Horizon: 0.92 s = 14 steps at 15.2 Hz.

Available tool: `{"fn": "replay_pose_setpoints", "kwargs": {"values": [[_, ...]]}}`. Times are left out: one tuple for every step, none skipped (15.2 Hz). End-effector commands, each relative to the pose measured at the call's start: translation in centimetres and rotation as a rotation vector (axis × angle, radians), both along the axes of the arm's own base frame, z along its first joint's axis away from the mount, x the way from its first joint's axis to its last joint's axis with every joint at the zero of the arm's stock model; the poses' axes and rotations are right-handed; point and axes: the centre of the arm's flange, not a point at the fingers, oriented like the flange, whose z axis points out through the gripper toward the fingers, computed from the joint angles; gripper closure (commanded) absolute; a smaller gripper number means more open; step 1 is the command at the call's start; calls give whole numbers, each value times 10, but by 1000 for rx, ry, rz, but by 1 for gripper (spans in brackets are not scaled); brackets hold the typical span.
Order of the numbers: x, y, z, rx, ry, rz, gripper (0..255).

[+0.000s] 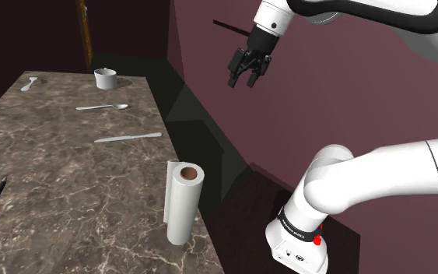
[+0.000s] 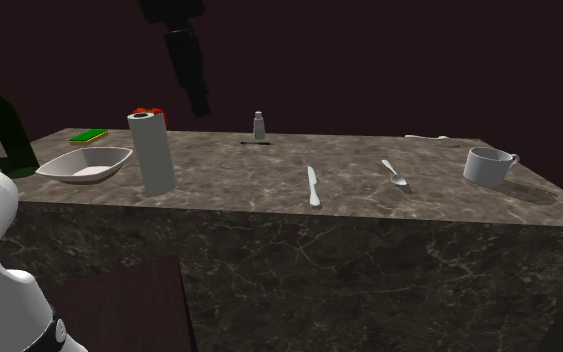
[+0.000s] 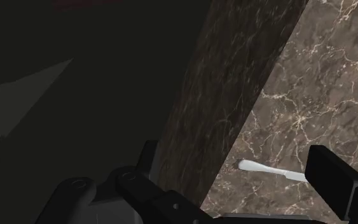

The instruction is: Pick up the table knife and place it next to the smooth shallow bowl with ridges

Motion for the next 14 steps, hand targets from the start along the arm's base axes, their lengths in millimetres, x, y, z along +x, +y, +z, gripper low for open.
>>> {"fn": "replay_pose_setpoints", "kwargs": {"values": [[0,0,0,0,0,0,0],[12,-1,-6,-6,3,38,0],[25,-1,-13,-12,6,76,0],[37,0,-19,-18,9,114,0],[49,0,-26,-24,12,152,0],[61,2,-32,-30,14,190,0],[74,3,-39,-36,17,228,0],[86,5,-45,-42,20,266,0],[98,8,-52,-48,23,304,0],[109,11,-58,-54,26,342,0],[121,14,-65,-60,29,380,0],[133,17,-72,-66,32,418,0],[144,21,-79,-72,35,456,0],[155,26,-86,-78,37,494,0]]}}
